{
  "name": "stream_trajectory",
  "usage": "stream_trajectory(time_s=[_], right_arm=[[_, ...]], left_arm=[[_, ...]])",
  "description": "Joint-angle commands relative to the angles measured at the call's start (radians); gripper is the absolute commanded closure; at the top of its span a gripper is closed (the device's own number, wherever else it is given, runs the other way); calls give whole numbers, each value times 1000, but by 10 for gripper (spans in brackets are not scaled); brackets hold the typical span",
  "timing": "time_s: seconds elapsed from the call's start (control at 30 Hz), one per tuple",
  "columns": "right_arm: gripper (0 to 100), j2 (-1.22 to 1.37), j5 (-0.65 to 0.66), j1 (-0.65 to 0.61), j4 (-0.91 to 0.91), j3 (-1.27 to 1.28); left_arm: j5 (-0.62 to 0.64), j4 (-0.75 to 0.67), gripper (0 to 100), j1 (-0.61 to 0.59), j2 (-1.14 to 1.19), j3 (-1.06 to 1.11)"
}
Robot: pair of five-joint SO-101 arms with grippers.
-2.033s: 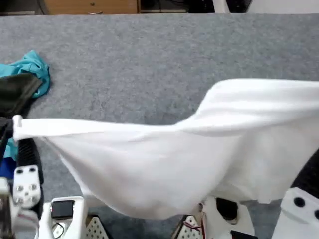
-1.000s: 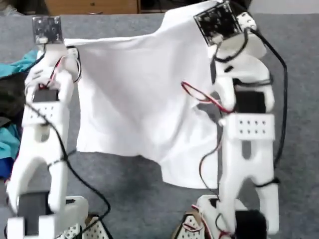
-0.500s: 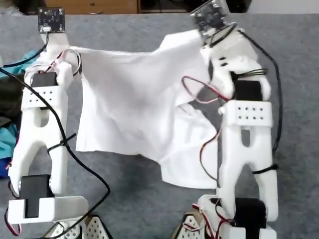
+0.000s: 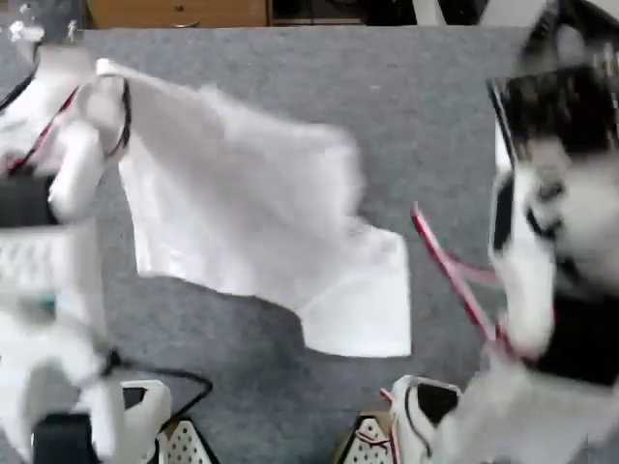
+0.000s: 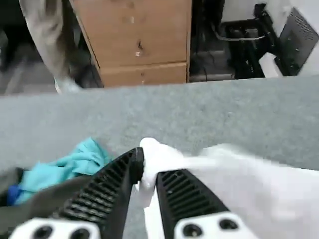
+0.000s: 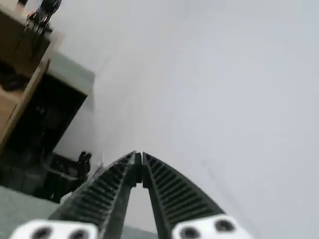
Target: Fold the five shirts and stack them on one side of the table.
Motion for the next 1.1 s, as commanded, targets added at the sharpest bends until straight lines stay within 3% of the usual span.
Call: stream_trajectory(time_s=[0.0,0.17,0.37,0.5,0.63,0.9,1.07], right_arm=[[996,-85,-11,12,57,-61],[996,-108,-3,-54,120,-12],[996,-25,-2,-266,267,242],[993,96,18,-395,272,469],[882,249,17,-504,215,604],[843,653,15,-595,74,579],[843,1003,-98,-581,95,355]], left_arm=[[-38,103,982,18,-183,-81],[-38,175,982,61,-297,41],[-43,167,982,97,-348,471],[-44,130,982,87,-384,738],[-46,129,982,43,-441,901],[-226,130,982,-63,-524,1117],[-256,130,982,-118,-539,1172]])
